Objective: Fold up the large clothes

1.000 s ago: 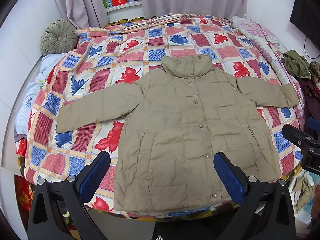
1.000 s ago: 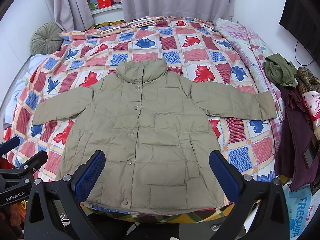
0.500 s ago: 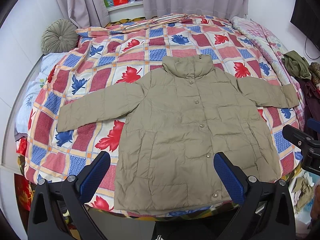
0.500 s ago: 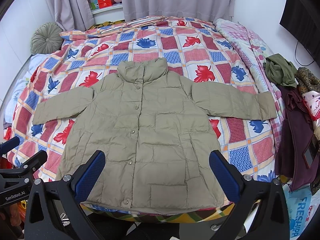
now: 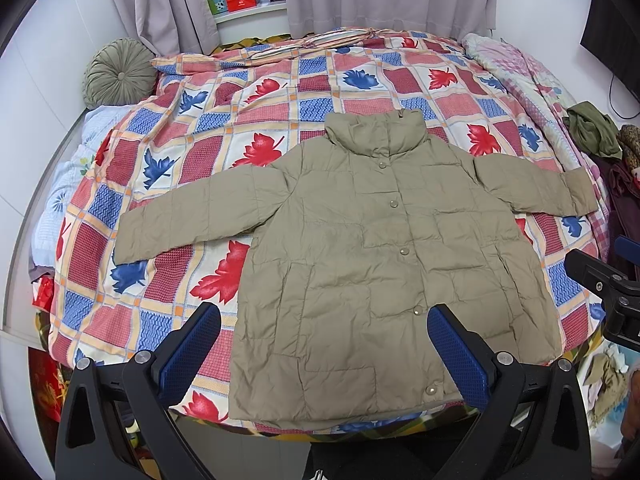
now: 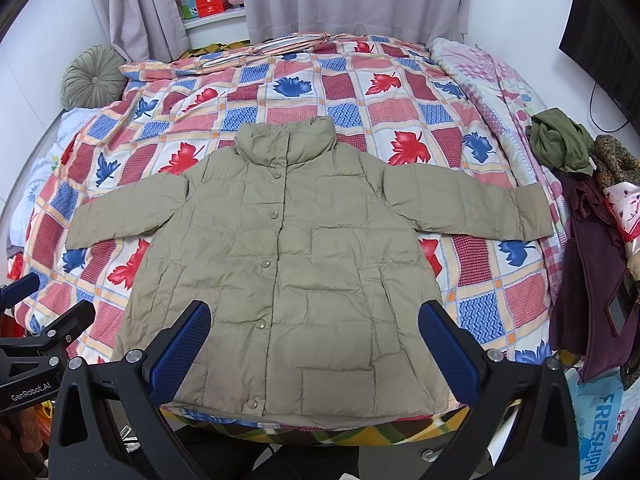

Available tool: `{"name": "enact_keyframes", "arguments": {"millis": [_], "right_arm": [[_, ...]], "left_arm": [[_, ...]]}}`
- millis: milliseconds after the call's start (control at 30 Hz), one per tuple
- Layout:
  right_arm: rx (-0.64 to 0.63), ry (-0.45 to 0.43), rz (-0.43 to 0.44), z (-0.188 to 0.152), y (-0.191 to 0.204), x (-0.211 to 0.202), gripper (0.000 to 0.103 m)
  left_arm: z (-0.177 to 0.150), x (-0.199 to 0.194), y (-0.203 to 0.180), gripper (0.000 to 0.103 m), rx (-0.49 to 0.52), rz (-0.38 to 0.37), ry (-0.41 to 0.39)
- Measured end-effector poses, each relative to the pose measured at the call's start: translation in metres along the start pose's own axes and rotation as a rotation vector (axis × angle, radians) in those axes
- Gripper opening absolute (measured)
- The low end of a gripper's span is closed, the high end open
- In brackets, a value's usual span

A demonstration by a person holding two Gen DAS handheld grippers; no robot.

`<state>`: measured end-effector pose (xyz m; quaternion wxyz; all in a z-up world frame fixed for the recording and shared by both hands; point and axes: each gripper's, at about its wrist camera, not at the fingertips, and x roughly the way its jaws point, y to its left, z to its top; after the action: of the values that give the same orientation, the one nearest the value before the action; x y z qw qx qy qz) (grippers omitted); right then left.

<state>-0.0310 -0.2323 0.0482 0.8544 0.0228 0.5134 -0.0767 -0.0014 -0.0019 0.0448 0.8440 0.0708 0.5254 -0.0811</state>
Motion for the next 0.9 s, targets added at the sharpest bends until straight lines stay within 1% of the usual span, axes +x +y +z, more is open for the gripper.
{"name": "enact_keyframes", "arguments": {"millis": [900], "right_arm": [[0.002, -0.001, 0.001, -0.0002, 0.0013, 0.0011, 0.103]], "left_arm": [[-0.0011, 0.0005, -0.0020, 0.103, 0.000, 0.002, -0.001]]}}
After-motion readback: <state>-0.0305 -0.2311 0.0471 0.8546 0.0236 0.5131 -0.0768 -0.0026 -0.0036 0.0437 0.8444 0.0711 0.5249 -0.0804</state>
